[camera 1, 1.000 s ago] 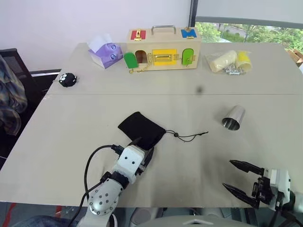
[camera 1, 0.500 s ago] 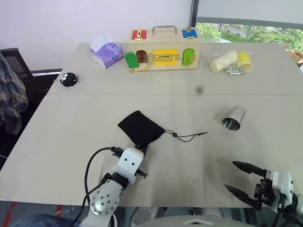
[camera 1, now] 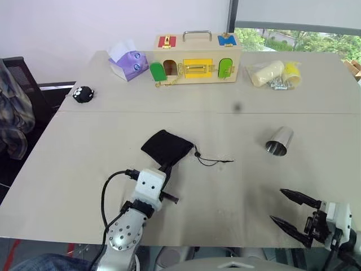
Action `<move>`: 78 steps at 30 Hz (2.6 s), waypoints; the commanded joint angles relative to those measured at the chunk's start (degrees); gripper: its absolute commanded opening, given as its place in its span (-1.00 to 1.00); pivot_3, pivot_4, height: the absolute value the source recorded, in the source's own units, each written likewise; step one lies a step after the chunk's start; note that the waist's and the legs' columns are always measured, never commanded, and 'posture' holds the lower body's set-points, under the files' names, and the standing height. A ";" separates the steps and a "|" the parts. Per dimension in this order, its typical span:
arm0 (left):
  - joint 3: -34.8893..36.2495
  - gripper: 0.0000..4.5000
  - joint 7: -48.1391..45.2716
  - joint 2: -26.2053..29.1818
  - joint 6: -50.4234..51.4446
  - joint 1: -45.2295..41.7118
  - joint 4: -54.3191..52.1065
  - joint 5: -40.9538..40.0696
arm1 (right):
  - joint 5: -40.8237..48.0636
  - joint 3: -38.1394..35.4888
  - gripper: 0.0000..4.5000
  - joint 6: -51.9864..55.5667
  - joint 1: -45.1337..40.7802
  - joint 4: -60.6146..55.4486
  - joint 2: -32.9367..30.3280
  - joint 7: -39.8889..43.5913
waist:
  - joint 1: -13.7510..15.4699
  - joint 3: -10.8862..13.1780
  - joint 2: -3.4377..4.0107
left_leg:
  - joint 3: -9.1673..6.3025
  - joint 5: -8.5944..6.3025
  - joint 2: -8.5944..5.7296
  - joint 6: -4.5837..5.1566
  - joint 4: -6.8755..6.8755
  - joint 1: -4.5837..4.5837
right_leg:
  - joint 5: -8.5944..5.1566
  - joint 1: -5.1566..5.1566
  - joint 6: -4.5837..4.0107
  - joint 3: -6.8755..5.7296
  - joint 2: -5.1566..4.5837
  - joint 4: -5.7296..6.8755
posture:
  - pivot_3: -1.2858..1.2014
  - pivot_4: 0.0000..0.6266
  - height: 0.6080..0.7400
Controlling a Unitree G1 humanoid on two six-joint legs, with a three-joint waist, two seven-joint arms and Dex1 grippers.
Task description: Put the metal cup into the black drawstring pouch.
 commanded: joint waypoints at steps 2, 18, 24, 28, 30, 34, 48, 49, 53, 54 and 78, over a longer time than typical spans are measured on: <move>2.46 -0.96 -2.17 -1.60 4.84 -2.34 -2.22 -9.53 | -2.67 -2.34 0.72 7.39 -5.52 -3.20 2.05 -14.09 | -0.02 0.00 0.00 | 0.00 0.00 0.01 0.00 0.01 0.01 | 0.01 -0.01 0.00 0.00 0.01 0.03 | 0.03 -0.52 1.00; 5.77 -0.96 -6.43 1.57 11.32 -10.00 -1.39 -19.60 | -5.58 -0.79 0.72 32.06 -26.12 -3.38 13.34 -44.47 | -0.29 -0.08 0.01 | 0.25 0.32 0.06 -0.09 0.00 -0.15 | 0.14 -0.38 -0.12 0.13 0.07 0.07 | 0.03 -0.52 1.00; 5.65 -1.00 -8.23 2.57 11.45 -11.16 -0.44 -20.44 | -7.78 -0.30 0.08 30.35 -26.48 -2.97 14.99 -45.51 | -0.92 -0.10 0.03 | 0.27 0.32 0.07 -0.09 0.00 -0.14 | 0.15 -0.39 -0.10 0.14 0.10 0.10 | 0.03 -0.52 1.00; 5.33 -1.00 -9.33 3.38 11.35 -12.21 0.76 -19.78 | -8.94 -0.46 -0.65 29.78 -26.88 -2.46 15.46 -46.03 | -1.59 -0.10 0.04 | 0.28 0.32 0.08 -0.08 0.00 -0.12 | 0.18 -0.39 -0.08 0.14 0.13 0.11 | 0.03 -0.52 1.00; 5.04 -1.00 -10.36 4.17 10.85 -12.58 1.26 -19.28 | -9.19 -0.45 -0.97 29.52 -27.02 -2.33 15.59 -45.92 | -1.76 -0.11 0.05 | 0.29 0.32 0.09 -0.08 0.00 -0.11 | 0.20 -0.40 -0.08 0.15 0.15 0.11 | 0.03 -0.52 1.00; 5.30 -1.00 -12.75 5.53 10.97 -14.37 2.35 -20.19 | 2.04 0.34 -0.97 32.84 -27.84 -9.64 14.58 -37.35 | -1.82 -0.10 0.08 | 0.31 0.32 0.15 -0.09 -0.01 -0.12 | 0.22 -0.40 -0.11 0.17 0.22 0.11 | 0.03 -0.52 1.00; 7.80 -1.00 -18.81 7.88 17.46 -20.52 3.62 -30.29 | 7.13 16.43 -0.97 43.73 -34.17 -20.95 11.04 -34.80 | -2.88 -0.13 -0.01 | 0.23 0.32 0.18 -0.09 -0.01 -0.18 | 0.26 -0.45 -0.15 0.14 0.20 0.05 | 0.03 -0.52 1.00; 8.12 -1.00 -18.52 7.83 18.15 -20.83 3.54 -31.13 | 6.74 16.85 -0.97 43.43 -34.13 -20.91 11.05 -34.56 | -2.90 -0.13 0.00 | 0.23 0.32 0.18 -0.09 -0.01 -0.18 | 0.26 -0.46 -0.15 0.14 0.21 0.05 | 0.03 -0.52 1.00; 7.86 -1.00 -19.54 9.34 18.94 -21.77 3.11 -31.60 | 5.42 18.37 -0.97 42.74 -34.68 -20.86 11.70 -34.66 | -2.95 -0.14 -0.01 | 0.21 0.32 0.20 -0.09 -0.01 -0.16 | 0.27 -0.47 -0.15 0.14 0.24 0.09 | 0.03 -0.52 1.00; 7.81 -1.00 -19.61 9.46 19.01 -21.96 3.23 -31.73 | 5.06 18.67 -0.97 42.62 -34.92 -20.71 11.86 -34.65 | -2.97 -0.13 0.00 | 0.21 0.32 0.20 -0.09 -0.01 -0.15 | 0.27 -0.47 -0.15 0.14 0.24 0.10 | 0.03 -0.52 1.00; 3.51 -1.00 -23.93 10.47 13.11 -21.29 5.06 -26.41 | 2.59 22.17 -0.97 54.36 -35.62 -22.30 6.49 -34.30 | -2.95 -0.13 -0.01 | 0.22 0.31 0.20 -0.09 -0.03 -0.17 | 0.29 -0.48 -0.15 0.15 0.23 0.06 | 0.03 -0.52 1.00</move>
